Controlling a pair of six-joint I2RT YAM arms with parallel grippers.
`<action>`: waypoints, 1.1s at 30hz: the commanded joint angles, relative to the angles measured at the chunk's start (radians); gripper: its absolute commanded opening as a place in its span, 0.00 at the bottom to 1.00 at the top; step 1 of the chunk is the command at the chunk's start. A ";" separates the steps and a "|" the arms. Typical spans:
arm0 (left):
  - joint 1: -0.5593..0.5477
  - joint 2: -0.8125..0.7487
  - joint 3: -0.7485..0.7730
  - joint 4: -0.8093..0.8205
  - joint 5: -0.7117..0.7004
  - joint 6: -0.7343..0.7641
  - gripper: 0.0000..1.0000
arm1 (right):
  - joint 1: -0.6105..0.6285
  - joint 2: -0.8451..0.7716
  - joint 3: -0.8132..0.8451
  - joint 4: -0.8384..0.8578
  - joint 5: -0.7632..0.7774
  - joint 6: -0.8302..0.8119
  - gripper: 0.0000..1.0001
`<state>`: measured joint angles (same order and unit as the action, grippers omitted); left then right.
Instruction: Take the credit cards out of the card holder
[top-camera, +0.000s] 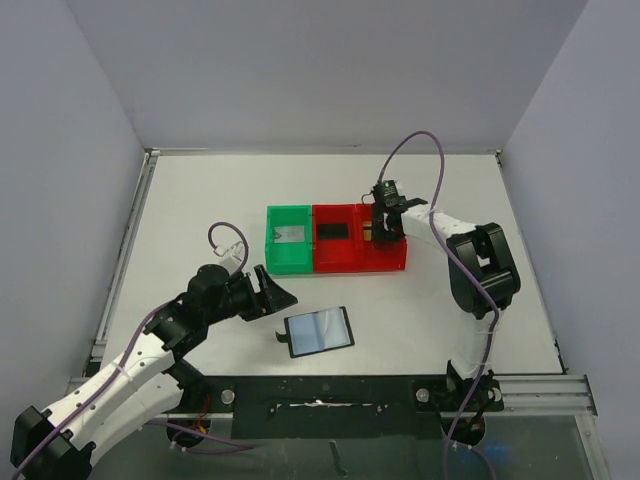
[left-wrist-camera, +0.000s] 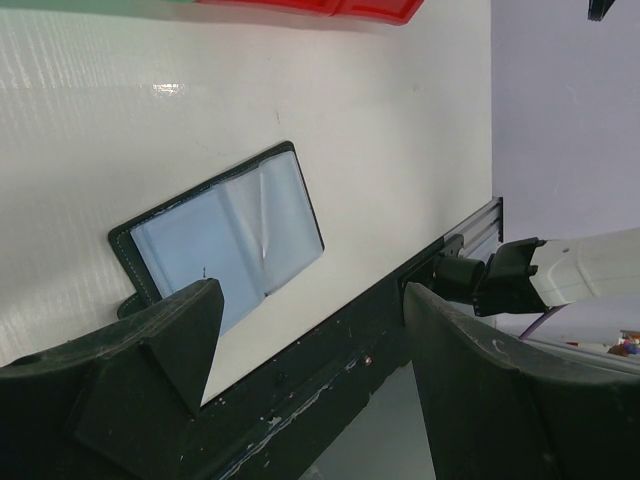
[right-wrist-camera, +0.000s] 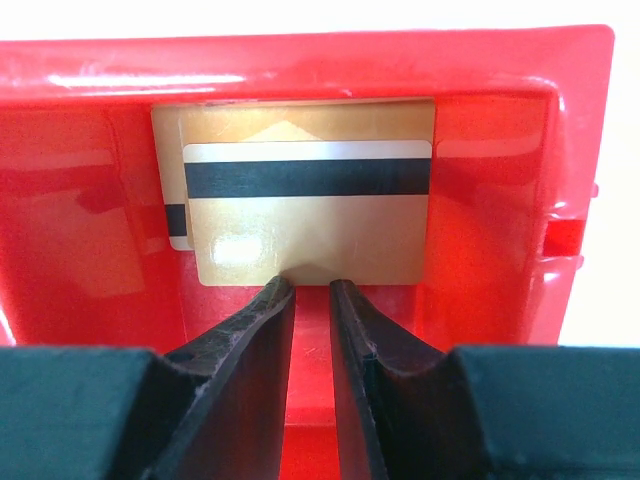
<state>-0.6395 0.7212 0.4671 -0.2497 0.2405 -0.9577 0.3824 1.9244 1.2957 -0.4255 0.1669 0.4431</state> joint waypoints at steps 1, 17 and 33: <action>0.005 -0.005 0.010 0.044 0.009 0.005 0.71 | 0.011 0.002 0.019 0.057 0.049 0.011 0.23; 0.006 -0.005 0.012 0.043 0.011 0.004 0.71 | 0.012 0.018 0.036 0.085 0.079 0.001 0.23; 0.005 0.009 0.013 0.057 0.016 0.007 0.71 | 0.046 -0.075 -0.040 0.095 0.049 0.019 0.26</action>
<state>-0.6395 0.7334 0.4671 -0.2489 0.2409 -0.9577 0.4248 1.9038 1.2743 -0.3710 0.2127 0.4461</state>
